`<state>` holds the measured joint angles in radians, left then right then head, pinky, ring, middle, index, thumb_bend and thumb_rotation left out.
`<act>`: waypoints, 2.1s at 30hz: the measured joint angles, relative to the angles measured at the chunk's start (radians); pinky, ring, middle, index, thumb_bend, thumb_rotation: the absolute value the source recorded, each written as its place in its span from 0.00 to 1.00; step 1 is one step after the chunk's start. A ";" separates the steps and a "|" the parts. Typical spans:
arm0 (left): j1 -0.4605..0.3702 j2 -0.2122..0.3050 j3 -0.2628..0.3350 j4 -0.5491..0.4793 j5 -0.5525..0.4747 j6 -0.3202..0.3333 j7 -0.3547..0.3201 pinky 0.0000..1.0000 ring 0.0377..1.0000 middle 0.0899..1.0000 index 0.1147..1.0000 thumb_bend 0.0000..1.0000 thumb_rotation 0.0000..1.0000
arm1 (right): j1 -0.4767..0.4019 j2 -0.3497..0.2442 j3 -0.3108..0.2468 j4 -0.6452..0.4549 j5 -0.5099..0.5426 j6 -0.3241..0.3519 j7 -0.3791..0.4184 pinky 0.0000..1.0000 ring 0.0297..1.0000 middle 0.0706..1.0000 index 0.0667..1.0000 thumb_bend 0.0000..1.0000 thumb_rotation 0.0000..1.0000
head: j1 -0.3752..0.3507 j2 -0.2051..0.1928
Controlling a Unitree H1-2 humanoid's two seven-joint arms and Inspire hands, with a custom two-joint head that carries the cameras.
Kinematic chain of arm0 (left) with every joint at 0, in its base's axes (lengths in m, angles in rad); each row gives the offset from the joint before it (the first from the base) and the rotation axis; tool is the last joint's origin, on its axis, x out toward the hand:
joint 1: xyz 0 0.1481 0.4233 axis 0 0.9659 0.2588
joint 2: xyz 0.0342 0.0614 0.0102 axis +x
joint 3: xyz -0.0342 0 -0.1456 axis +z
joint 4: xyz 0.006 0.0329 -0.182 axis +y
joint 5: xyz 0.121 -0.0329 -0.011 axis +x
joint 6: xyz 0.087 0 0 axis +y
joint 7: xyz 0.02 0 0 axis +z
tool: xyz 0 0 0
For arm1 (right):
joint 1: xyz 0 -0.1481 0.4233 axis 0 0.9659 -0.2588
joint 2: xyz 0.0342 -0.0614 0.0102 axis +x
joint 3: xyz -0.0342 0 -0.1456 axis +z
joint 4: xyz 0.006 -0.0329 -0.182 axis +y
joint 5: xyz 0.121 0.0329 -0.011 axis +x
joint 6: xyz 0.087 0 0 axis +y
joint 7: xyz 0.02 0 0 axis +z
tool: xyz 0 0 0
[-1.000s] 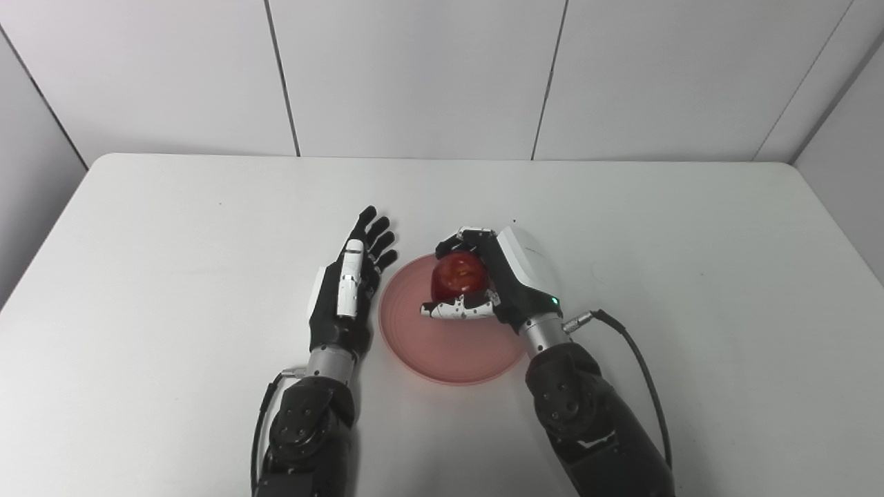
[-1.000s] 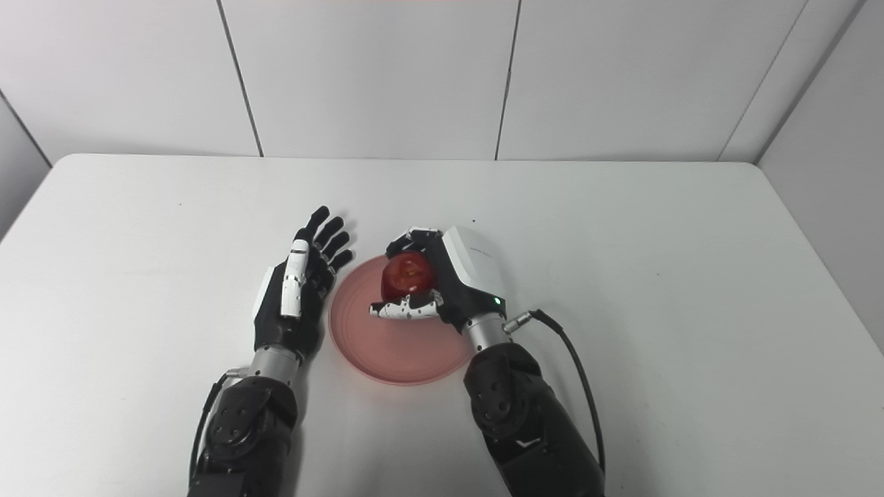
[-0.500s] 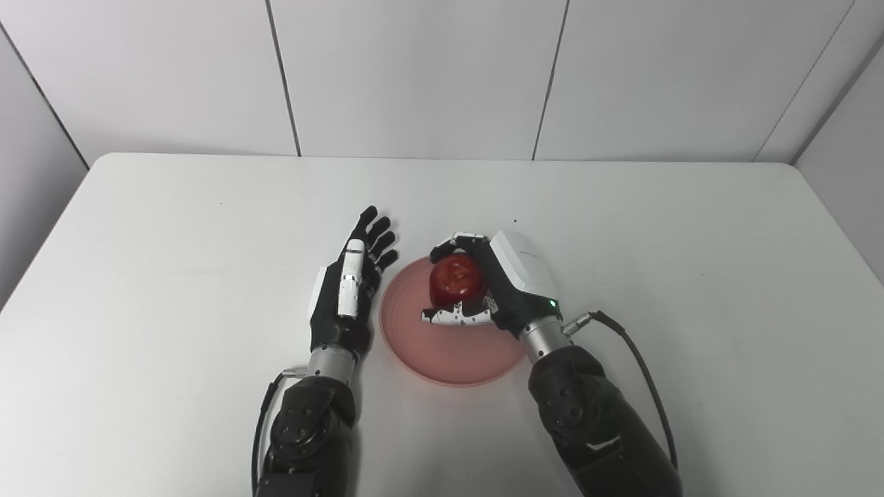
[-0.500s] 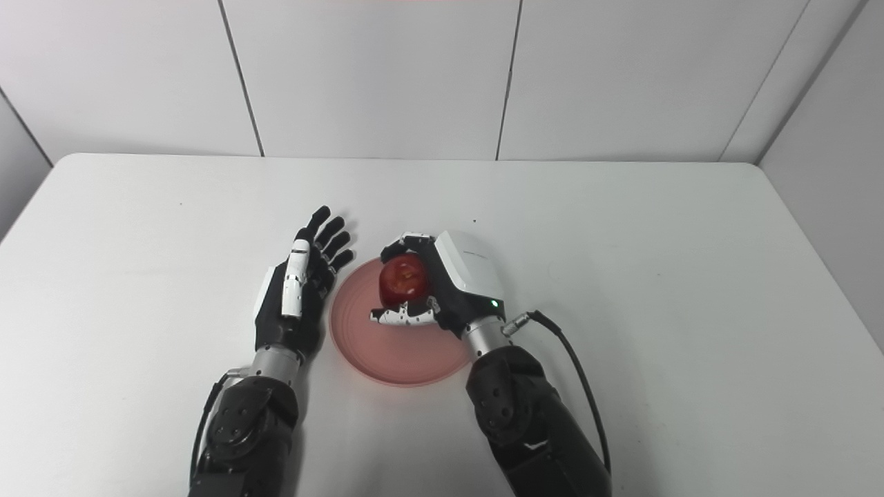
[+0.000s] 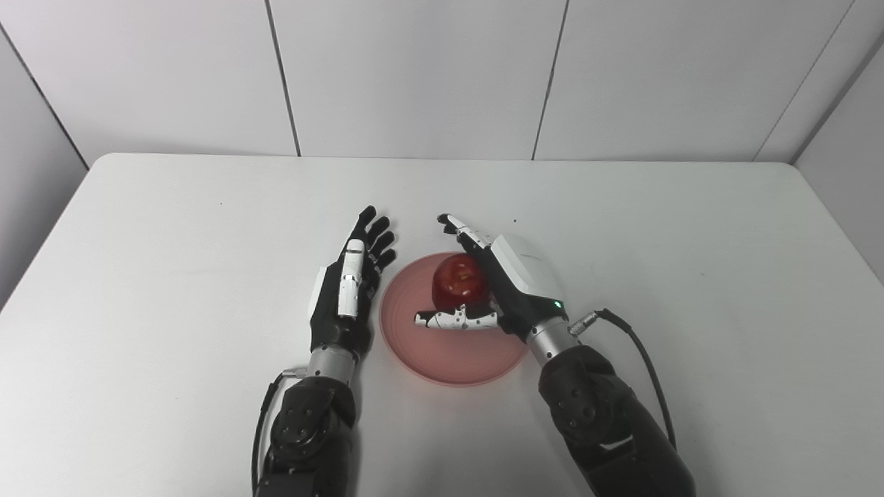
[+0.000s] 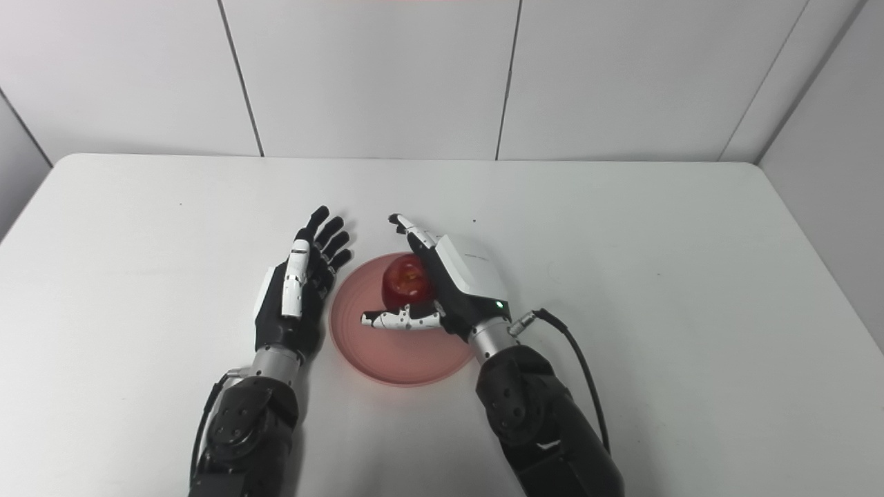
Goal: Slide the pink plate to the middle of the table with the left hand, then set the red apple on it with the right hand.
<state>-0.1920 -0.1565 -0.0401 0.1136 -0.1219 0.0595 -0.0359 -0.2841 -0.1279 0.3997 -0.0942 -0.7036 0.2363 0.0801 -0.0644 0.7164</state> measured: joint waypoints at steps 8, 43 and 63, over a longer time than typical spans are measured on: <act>0.000 0.000 0.001 0.002 -0.004 -0.002 -0.002 0.93 0.93 0.93 0.91 0.36 1.00 | 0.012 -0.003 -0.030 -0.048 0.018 -0.004 -0.013 0.88 0.95 0.98 1.00 1.00 0.60 | -0.005 -0.006; 0.000 0.001 0.005 0.008 -0.004 -0.010 -0.014 0.90 0.92 0.92 0.90 0.35 1.00 | 0.157 0.030 -0.241 -0.100 0.144 -0.100 -0.141 0.82 0.88 0.91 0.92 0.78 1.00 | 0.002 -0.015; 0.000 0.004 0.007 0.009 -0.004 -0.010 -0.020 0.90 0.92 0.92 0.90 0.35 1.00 | 0.200 0.121 -0.331 -0.017 0.442 -0.130 -0.176 0.88 0.94 0.94 0.94 0.39 1.00 | 0.009 -0.029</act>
<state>-0.1923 -0.1527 -0.0332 0.1226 -0.1264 0.0493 -0.0561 -0.0839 -0.0069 0.0689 -0.1113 -0.2619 0.1060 -0.0961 -0.0552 0.6872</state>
